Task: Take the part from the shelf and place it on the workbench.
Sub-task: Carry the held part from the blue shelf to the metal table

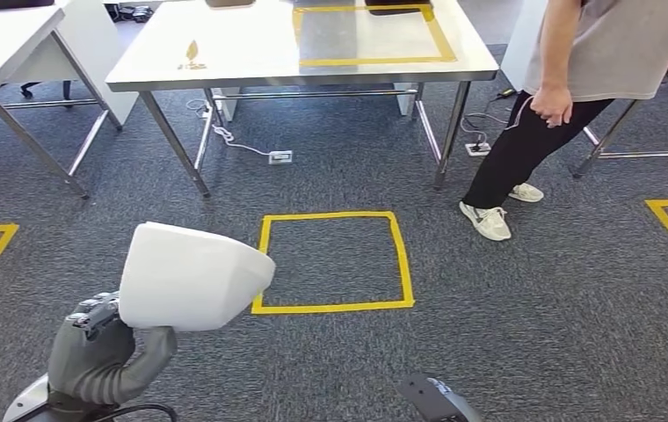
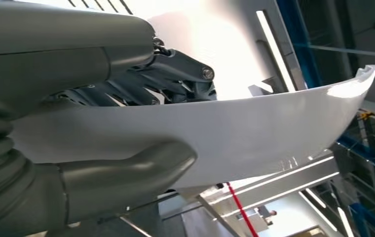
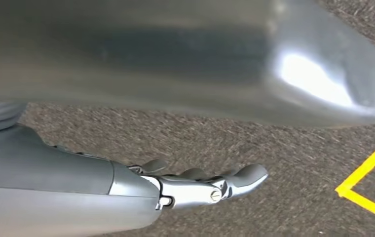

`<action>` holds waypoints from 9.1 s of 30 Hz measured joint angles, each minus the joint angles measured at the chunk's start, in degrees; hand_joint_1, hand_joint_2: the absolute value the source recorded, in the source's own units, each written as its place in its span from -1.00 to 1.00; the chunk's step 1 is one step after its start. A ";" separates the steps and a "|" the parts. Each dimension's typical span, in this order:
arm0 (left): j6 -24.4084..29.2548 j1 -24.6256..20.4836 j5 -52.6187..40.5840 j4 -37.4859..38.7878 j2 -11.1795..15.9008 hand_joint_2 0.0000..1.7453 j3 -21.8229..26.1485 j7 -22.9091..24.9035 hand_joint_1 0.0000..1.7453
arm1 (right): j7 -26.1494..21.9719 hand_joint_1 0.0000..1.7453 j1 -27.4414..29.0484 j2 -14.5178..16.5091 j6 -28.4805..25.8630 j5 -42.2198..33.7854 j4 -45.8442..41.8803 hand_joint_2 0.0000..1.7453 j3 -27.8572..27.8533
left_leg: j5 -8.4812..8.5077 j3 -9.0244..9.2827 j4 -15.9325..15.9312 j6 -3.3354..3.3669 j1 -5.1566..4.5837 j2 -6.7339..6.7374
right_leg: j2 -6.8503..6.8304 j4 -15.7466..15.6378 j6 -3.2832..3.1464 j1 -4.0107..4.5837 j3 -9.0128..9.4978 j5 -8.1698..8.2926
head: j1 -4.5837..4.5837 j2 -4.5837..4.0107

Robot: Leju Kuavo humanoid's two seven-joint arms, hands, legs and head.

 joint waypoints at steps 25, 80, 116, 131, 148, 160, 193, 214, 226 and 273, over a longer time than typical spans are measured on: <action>-0.29 -1.67 0.23 1.19 0.33 1.00 0.42 -0.14 1.00 | 0.93 -1.00 -0.67 -0.46 0.43 -0.86 0.03 -1.00 0.06 | 1.12 6.56 -7.20 3.41 -1.84 -0.56 | -0.47 1.10 1.11 1.34 -4.81 2.87 | 0.25 0.01; -4.25 -6.69 1.46 5.80 -0.44 1.00 0.79 -0.27 1.00 | 0.95 -1.00 -1.24 -0.43 -0.74 -2.51 0.49 -1.00 -1.64 | 4.78 5.51 -10.12 4.72 -1.63 0.47 | 0.14 7.01 1.46 1.64 -5.72 -0.89 | -0.15 0.00; -3.94 -9.96 1.67 7.28 -0.76 1.00 0.48 -0.93 1.00 | 1.16 -1.00 -1.26 -1.86 -1.35 -2.62 0.45 -1.00 -2.72 | 4.33 3.06 -7.34 4.15 -1.41 0.47 | 0.26 10.46 2.56 0.62 -8.26 0.30 | 0.05 0.00; -3.76 -8.79 1.28 6.42 0.12 1.00 0.48 -0.04 1.00 | 1.49 -1.00 -1.76 -1.13 0.23 -1.88 0.42 -1.00 -2.70 | 0.90 -3.30 4.54 0.83 -1.22 0.55 | 0.17 0.03 -0.27 0.59 -1.87 2.36 | -0.13 0.00; -2.77 -6.91 0.48 4.00 0.08 1.00 0.83 0.64 1.00 | 1.60 -1.00 -1.80 -1.21 0.29 -0.90 0.42 -1.00 -2.54 | 4.53 3.21 -7.66 4.47 -1.97 0.31 | 0.18 4.42 1.97 0.91 -4.78 2.16 | 0.00 0.00; -2.56 -5.85 0.36 3.01 0.07 1.00 1.72 0.78 1.00 | 1.60 -1.00 -1.81 -1.28 0.22 -0.90 0.42 -1.00 -2.54 | -1.48 -5.17 8.16 1.18 -1.26 0.50 | 0.12 -0.94 -0.32 0.57 -0.88 2.17 | -0.21 0.00; -2.56 -3.87 0.13 2.01 -0.63 1.00 2.34 0.82 1.00 | 1.23 -1.00 -0.26 -1.44 -0.60 -1.05 0.46 -1.00 -2.49 | 3.72 -2.09 0.20 1.25 -1.04 0.57 | 0.19 -0.73 -0.05 0.76 -0.14 1.42 | -0.17 -0.01; -2.59 -3.35 -0.47 1.97 -1.07 1.00 2.66 0.98 1.00 | 0.08 -1.00 0.69 -1.61 -0.90 -2.34 0.49 -1.00 -2.45 | 3.18 4.03 -7.65 2.64 -1.67 0.28 | 0.21 -0.33 0.73 1.22 -2.54 2.79 | 0.06 0.00; -2.60 -3.11 -0.72 1.74 -1.16 1.00 3.61 2.04 1.00 | 1.24 -1.00 0.85 -1.59 -0.80 -1.98 0.40 -1.00 -2.07 | 6.34 0.65 -6.23 2.14 -1.47 0.59 | 0.36 -0.66 0.66 1.09 1.02 0.11 | -0.10 0.00; -3.11 -2.65 -1.10 1.05 -2.29 1.00 4.17 3.05 1.00 | 1.08 -1.00 -0.25 -1.68 -0.10 -2.96 0.38 -1.00 -1.62 | 2.54 4.61 -7.57 3.18 -1.82 0.47 | 0.24 0.47 1.38 1.33 -3.30 3.34 | 0.13 0.01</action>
